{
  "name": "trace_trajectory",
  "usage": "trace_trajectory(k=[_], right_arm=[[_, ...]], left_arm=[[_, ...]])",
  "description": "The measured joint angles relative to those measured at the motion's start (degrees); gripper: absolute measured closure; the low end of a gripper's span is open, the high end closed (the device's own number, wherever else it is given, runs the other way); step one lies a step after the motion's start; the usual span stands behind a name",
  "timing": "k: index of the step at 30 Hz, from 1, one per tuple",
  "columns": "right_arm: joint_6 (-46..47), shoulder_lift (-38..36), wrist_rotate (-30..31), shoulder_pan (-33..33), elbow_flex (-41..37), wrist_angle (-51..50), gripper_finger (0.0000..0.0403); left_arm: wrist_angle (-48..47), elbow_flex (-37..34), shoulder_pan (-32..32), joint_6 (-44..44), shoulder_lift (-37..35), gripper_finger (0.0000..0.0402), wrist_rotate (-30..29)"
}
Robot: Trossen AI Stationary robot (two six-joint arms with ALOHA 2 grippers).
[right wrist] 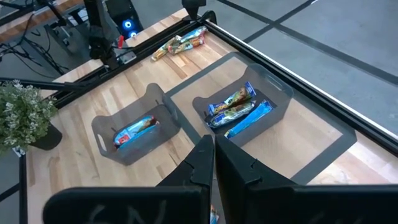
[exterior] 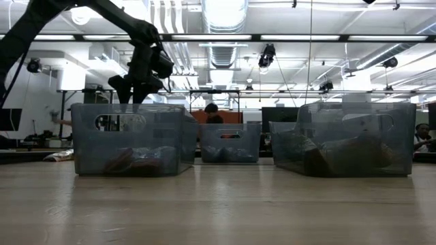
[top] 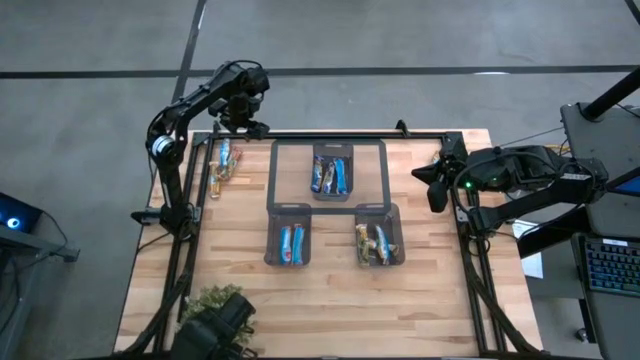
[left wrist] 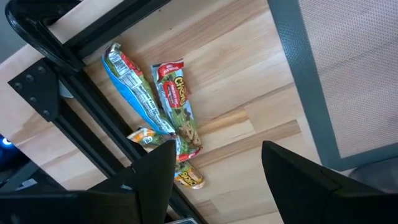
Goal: Pick and place Granola Bars by type
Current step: Put the red granola bar into the bottom left black bin
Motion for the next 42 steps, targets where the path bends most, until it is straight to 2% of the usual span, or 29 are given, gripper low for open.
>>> trace_trajectory(k=[29,42], right_arm=[[0.37,0.0,-0.03,0.0,0.0,-0.1,0.0394],[0.13,0.02,-0.03,-0.02,0.0,-0.11,0.0394]], left_arm=[[0.01,-0.04,-0.15,-0.44,2.01,0.0181,0.63],[0.02,-0.03,-1.88,-4.21,-5.46,0.0181,0.77]])
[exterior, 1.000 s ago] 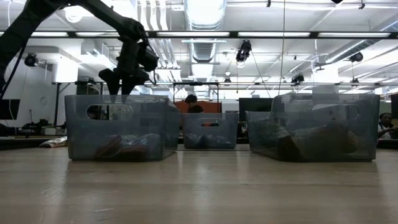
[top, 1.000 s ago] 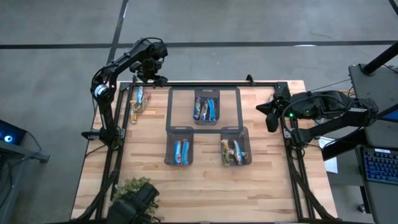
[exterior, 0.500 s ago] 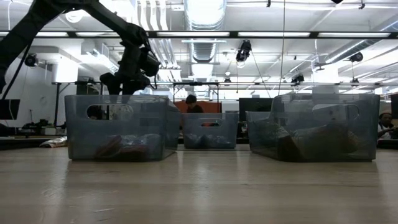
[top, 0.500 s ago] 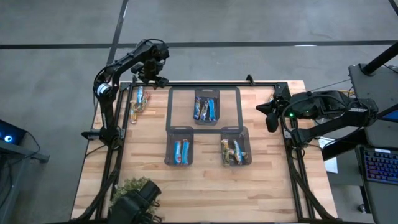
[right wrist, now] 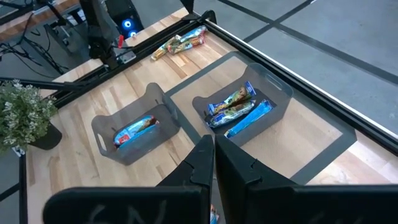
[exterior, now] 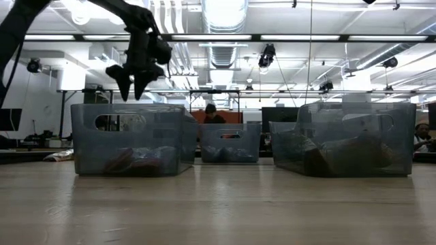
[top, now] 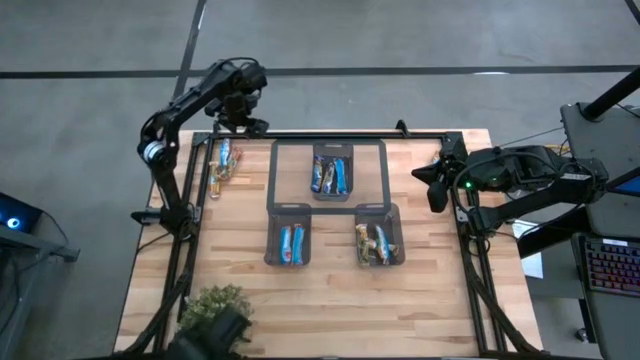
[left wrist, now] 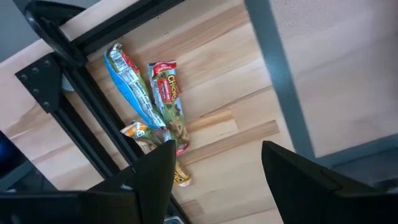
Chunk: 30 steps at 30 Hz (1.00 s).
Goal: Pick and place Granola Bars by type
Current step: Put the red granola bar into the bottom left black bin
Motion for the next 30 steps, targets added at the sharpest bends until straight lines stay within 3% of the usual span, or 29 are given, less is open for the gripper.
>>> trace_trajectory(k=[5,9,18,27,30], right_arm=[[0.0,0.0,0.0,0.0,-0.11,-0.02,0.0394],[0.01,0.0,-0.02,0.02,-0.32,0.01,0.0394],[0.06,0.02,-0.4,0.02,-0.63,0.02,0.0394],[0.24,0.02,-0.35,0.02,-0.63,0.15,0.0394],[0.23,0.02,-0.35,0.02,-0.63,0.13,0.0394]], left_arm=[[0.35,-0.87,-2.26,-2.68,-4.66,0.0181,-0.86],[1.49,-5.94,-3.43,-5.52,-9.15,0.0181,-2.19],[11.8,-27.11,-11.49,-16.53,-27.88,0.0181,-2.97],[27.88,-50.29,-22.49,-29.83,-47.52,0.0181,-8.2],[34.33,-56.42,-27.24,-32.37,-51.11,0.0181,-12.86]])
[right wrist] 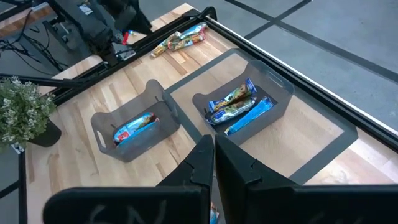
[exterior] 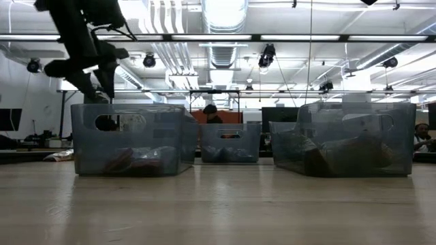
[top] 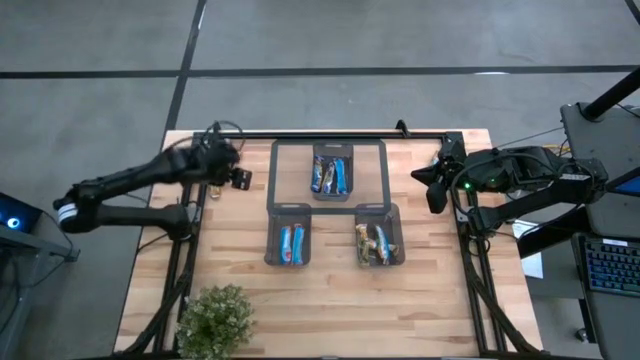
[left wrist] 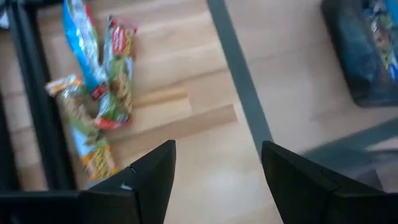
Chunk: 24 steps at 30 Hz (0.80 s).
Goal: Pick and place Granola Bars by type
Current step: Put the red granola bar into the bottom left black bin
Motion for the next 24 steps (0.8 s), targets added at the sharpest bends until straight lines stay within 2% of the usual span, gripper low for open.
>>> trace_trajectory(k=[5,9,15,20,24], right_arm=[[1.54,0.0,0.09,0.0,0.0,0.06,0.0394],[3.23,0.0,0.11,0.0,0.0,0.12,0.0394],[4.33,0.0,0.11,0.0,0.0,0.17,0.0394],[4.33,0.01,0.13,0.0,0.08,0.25,0.0394],[4.6,0.0,0.16,0.0,0.29,0.31,0.0394]], left_arm=[[9.47,-8.67,-8.15,-5.41,-2.79,0.0181,-12.77],[9.55,-14.37,-12.45,-15.1,-2.84,0.0181,-19.64],[9.58,-20.87,-14.48,-25.07,-1.51,0.0181,-25.01],[10.42,-23.05,-14.48,-25.38,0.9,0.0181,-28.51],[13.89,-23.91,-14.48,-21.41,3.01,0.0181,-28.49]])
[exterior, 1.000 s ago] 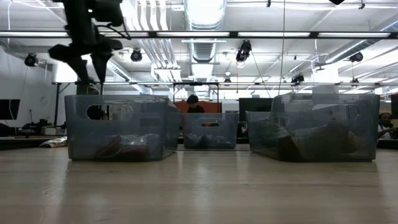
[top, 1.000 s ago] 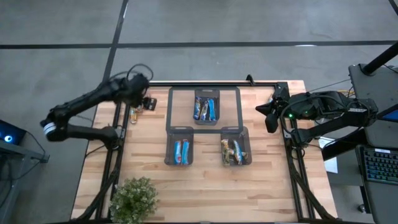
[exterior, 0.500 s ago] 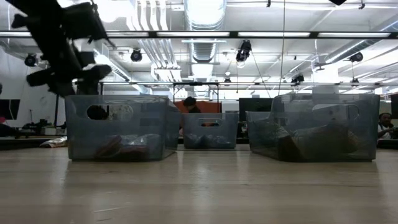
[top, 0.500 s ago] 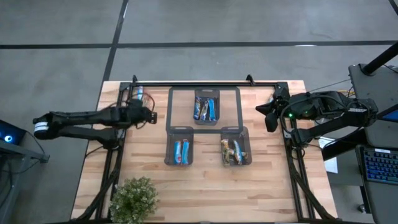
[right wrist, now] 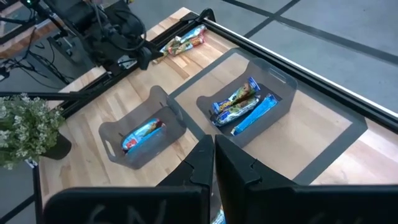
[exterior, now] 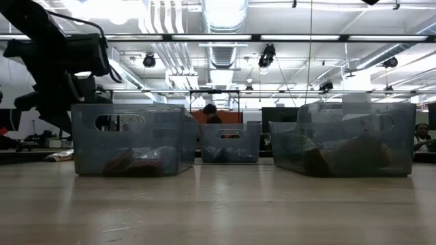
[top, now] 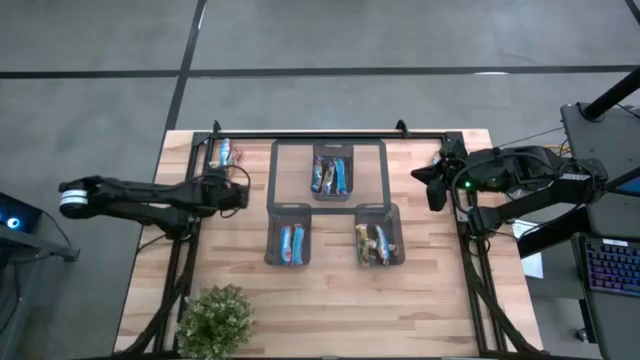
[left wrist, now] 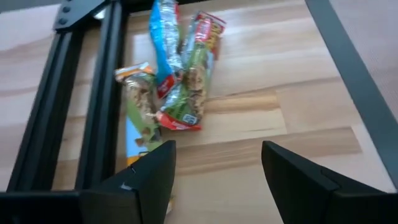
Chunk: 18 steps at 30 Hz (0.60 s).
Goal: Pick and place Granola Bars by type
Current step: Put the red granola bar into the bottom left black bin
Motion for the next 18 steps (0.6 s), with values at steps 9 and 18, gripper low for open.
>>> trace_trajectory(k=[9,18], right_arm=[[0.22,-0.04,-1.45,0.0,1.18,-0.02,0.0394],[3.41,-2.27,-5.99,0.0,4.53,0.09,0.0394]], left_arm=[[1.34,1.22,3.68,12.84,0.94,0.0181,6.45],[1.55,1.68,9.65,19.65,0.89,0.0181,13.73]])
